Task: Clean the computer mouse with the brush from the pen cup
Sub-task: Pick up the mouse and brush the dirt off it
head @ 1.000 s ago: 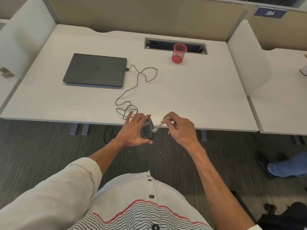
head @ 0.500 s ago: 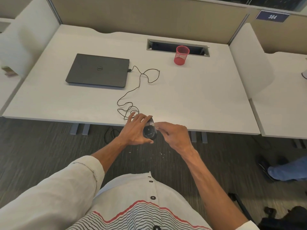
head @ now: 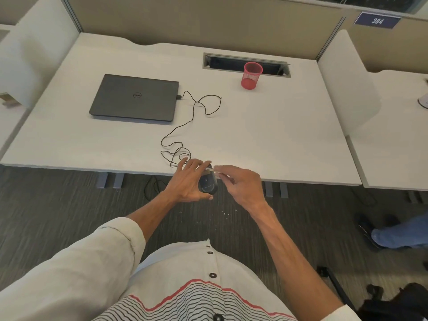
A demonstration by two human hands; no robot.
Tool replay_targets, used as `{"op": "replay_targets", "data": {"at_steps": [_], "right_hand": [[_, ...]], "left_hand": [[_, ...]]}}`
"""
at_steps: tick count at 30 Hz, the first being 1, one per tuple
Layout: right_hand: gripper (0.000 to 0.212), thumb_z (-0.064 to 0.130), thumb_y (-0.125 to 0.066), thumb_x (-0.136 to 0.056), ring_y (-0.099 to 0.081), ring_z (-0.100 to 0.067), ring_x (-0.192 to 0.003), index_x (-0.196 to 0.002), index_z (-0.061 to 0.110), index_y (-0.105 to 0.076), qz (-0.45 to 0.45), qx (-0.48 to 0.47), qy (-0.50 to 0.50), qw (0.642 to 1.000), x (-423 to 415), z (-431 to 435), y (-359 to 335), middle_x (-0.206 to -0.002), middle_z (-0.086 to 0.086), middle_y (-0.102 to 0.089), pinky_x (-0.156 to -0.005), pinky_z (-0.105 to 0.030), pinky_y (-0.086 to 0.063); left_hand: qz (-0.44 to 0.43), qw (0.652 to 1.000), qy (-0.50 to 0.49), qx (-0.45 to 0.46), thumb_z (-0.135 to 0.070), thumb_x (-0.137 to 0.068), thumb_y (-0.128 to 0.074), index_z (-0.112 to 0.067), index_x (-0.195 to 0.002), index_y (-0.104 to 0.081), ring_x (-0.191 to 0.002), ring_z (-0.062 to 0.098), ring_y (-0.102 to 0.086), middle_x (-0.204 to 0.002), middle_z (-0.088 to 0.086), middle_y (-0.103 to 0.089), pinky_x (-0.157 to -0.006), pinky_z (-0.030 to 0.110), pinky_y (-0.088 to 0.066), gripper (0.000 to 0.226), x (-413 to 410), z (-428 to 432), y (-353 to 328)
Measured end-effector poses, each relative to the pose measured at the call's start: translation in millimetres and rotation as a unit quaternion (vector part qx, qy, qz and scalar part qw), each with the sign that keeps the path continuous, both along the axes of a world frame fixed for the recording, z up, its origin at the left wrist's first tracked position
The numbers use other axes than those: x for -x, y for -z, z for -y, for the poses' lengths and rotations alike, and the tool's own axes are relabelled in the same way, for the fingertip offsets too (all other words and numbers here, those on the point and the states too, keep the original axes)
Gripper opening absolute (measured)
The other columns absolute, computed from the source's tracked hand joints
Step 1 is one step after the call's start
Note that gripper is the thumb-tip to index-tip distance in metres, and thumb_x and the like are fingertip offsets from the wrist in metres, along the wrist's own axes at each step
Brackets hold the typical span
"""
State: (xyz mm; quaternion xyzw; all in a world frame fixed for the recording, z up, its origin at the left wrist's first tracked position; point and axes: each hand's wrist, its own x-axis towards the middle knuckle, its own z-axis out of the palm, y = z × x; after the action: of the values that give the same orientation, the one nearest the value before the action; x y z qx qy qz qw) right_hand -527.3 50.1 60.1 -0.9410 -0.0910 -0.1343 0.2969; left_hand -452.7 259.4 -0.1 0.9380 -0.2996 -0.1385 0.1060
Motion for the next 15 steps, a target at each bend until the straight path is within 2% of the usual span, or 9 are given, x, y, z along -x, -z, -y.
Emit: {"op": "replay_targets", "data": {"at_steps": [2,5,7,9,12,15], "right_hand": [[0.019,0.028,-0.077,-0.103,-0.083,-0.014,-0.094,-0.122,0.028,-0.084,-0.01,0.038,-0.027,0.999,1,-2,0,-0.112,0.011,-0.086,-0.082,-0.029,-0.065],[0.016,0.033,-0.072,-0.108,-0.079,-0.012,-0.083,-0.119,0.031,-0.083,-0.048,0.105,-0.074,0.991,5,2,0,-0.106,0.014,-0.085,-0.074,-0.029,-0.063],[0.014,0.035,-0.071,-0.108,-0.073,-0.009,-0.073,-0.114,0.033,-0.084,-0.065,0.114,-0.086,0.988,7,5,1,-0.095,0.015,-0.083,-0.069,-0.025,-0.054],[0.013,0.037,-0.071,-0.106,-0.068,-0.008,-0.069,-0.109,0.036,-0.084,-0.089,0.104,-0.086,0.987,8,9,0,-0.086,0.016,-0.081,-0.068,-0.026,-0.051],[0.012,0.039,-0.073,-0.105,-0.072,-0.007,-0.075,-0.107,0.036,-0.084,-0.086,0.064,-0.071,0.992,7,12,-5,-0.092,0.017,-0.083,-0.071,-0.029,-0.06],[0.016,0.035,-0.076,-0.104,-0.08,-0.011,-0.087,-0.117,0.033,-0.084,-0.045,0.051,-0.034,0.997,4,12,-7,-0.107,0.014,-0.085,-0.076,-0.036,-0.067]], "left_hand": [[0.003,1.0,-0.001,0.002,-0.087,-0.076,-0.074,-0.024,-0.171,-0.022,-0.16,0.024,-0.033,-0.166,0.005,-0.039,-0.139,0.053,-0.008,0.125,0,1,0],[0.006,1.0,-0.001,-0.004,-0.087,-0.078,-0.073,-0.022,-0.171,-0.022,-0.159,0.025,-0.034,-0.165,0.006,-0.04,-0.139,0.053,-0.01,0.125,-2,1,0],[0.009,1.0,0.001,-0.014,-0.087,-0.078,-0.071,-0.021,-0.172,-0.021,-0.159,0.025,-0.035,-0.165,0.006,-0.04,-0.139,0.053,-0.01,0.125,-2,0,0],[0.01,1.0,0.002,-0.018,-0.088,-0.078,-0.071,-0.02,-0.172,-0.021,-0.158,0.024,-0.036,-0.164,0.006,-0.04,-0.139,0.052,-0.011,0.126,-1,0,1],[0.009,1.0,0.004,-0.02,-0.088,-0.078,-0.071,-0.019,-0.172,-0.021,-0.158,0.025,-0.035,-0.164,0.007,-0.041,-0.139,0.052,-0.01,0.126,-1,0,3],[0.006,0.999,0.015,-0.031,-0.088,-0.077,-0.071,-0.02,-0.172,-0.02,-0.159,0.026,-0.034,-0.165,0.007,-0.04,-0.139,0.053,-0.01,0.127,0,1,4]]}}
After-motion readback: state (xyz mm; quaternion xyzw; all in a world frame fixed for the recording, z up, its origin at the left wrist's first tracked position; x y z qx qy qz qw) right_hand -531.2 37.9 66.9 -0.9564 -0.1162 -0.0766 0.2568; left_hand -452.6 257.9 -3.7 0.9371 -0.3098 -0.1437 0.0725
